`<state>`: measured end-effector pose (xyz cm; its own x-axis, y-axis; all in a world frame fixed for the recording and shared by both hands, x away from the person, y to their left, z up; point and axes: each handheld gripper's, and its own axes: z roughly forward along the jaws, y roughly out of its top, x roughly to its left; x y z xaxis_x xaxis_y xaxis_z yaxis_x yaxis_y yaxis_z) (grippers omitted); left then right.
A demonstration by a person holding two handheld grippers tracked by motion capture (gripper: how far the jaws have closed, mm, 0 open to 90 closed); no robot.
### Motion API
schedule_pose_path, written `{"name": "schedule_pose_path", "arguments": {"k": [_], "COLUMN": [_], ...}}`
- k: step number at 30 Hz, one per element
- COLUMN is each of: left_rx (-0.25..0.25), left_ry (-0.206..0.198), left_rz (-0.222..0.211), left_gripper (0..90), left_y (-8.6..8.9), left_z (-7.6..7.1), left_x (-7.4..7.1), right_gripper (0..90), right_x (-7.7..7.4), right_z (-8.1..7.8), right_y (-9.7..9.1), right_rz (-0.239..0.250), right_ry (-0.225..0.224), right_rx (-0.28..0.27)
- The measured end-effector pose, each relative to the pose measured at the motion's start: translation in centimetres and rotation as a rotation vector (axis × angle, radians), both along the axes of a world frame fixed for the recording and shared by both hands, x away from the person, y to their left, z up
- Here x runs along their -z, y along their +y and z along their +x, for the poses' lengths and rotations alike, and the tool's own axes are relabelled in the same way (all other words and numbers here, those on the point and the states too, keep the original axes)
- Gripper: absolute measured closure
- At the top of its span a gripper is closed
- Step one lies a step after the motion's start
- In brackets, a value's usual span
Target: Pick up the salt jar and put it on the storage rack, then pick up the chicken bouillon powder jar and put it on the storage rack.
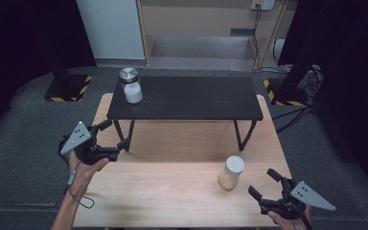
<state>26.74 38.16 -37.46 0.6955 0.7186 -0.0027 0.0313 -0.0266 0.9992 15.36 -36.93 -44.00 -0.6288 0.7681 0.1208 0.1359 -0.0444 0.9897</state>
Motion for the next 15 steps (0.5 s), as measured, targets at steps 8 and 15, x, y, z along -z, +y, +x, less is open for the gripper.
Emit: {"name": "schedule_pose_path", "arguments": {"k": [8, 15], "left_rx": [0.009, 0.015], "left_ry": [-0.002, -0.003], "left_rz": [-0.025, -0.05], "left_gripper": [3.3, 2.5], "left_y": [0.3, 0.7], "left_z": [0.0, -0.2], "left_x": [0.1, 0.1], "right_gripper": [4.1, 2.8], "right_x": [-0.5, -1.4], "right_z": [-0.1, 0.0], "right_y": [0.1, -0.2], "right_rz": [-0.001, -0.002], "right_ry": [-0.011, -0.019], "right_rx": [-0.002, -0.008]}}
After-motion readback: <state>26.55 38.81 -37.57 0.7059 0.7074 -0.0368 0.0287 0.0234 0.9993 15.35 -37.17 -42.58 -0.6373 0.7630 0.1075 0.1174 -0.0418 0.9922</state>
